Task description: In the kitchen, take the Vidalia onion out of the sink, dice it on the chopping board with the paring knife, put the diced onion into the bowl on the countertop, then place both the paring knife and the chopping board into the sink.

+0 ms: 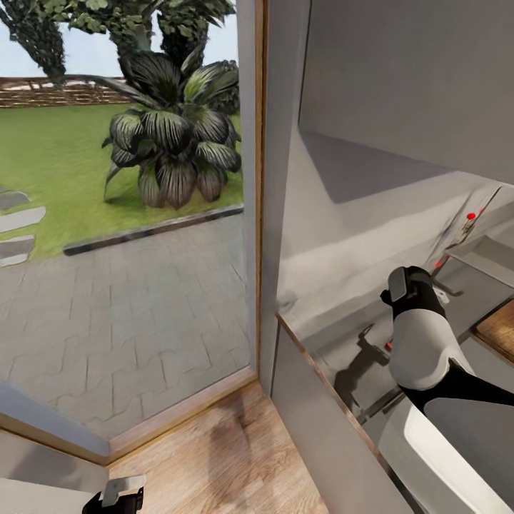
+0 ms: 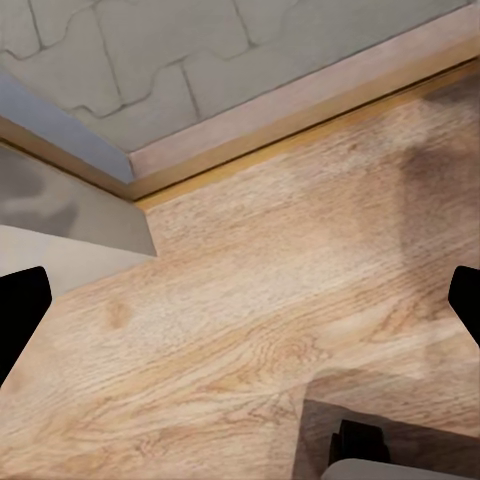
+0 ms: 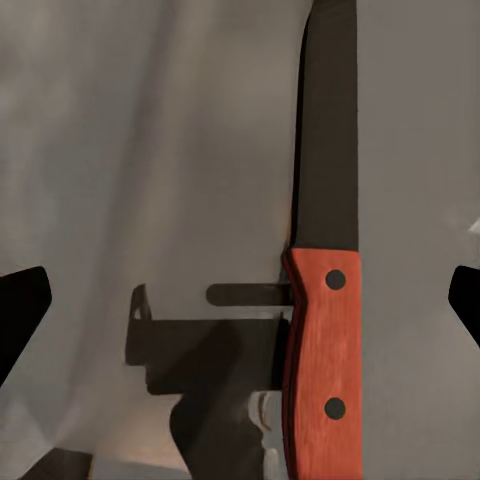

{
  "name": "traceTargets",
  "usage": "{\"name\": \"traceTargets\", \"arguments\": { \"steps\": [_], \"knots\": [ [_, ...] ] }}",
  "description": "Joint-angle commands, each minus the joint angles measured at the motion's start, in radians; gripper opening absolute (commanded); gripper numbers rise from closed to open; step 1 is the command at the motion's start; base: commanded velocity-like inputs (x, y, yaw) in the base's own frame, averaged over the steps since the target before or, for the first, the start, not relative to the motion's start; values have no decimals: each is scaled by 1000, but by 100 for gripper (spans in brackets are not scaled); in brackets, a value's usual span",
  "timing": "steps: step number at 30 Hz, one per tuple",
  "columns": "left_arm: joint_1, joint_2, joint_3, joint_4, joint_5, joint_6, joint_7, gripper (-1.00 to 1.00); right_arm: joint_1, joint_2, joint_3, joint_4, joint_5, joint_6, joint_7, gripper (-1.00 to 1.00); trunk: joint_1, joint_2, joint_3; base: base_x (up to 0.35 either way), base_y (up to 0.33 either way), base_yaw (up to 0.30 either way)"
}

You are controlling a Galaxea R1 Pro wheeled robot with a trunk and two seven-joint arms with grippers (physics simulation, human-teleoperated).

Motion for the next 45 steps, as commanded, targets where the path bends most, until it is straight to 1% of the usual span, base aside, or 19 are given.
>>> {"name": "traceTargets", "arguments": {
  "steps": [1,4,12,15,16,21,38,45],
  "knots": [
    [-1,-1,-8,3,4,-5,3,100,-2,0,-6,-2,10,7,5,100,1,-2,-2,0,0,0],
    [-1,-1,-8,3,4,-4,3,100,-2,-5,-8,-1,10,7,5,100,1,-2,-2,0,0,0],
    [-1,-1,-8,3,4,-5,3,100,-2,-6,-8,1,10,7,4,100,1,-2,-2,0,0,0],
    [-2,-1,-8,3,4,-5,3,100,-2,-6,-8,20,10,6,4,100,1,-2,-2,-101,0,0],
    [-1,-1,-8,3,4,-5,3,100,-2,-5,-8,40,10,5,4,100,1,-2,-2,-214,0,0],
    [-2,-1,-8,3,4,-5,3,100,-2,-4,-7,52,10,4,5,100,1,-2,-2,-111,0,0],
    [-2,-1,-8,3,4,-5,3,100,-2,-3,-6,53,10,3,6,100,1,-2,-2,-4,0,0],
    [-1,-1,-8,3,4,-5,3,100,-2,-2,-6,55,10,3,7,100,1,-2,-6,0,0,0]
  ]
}}
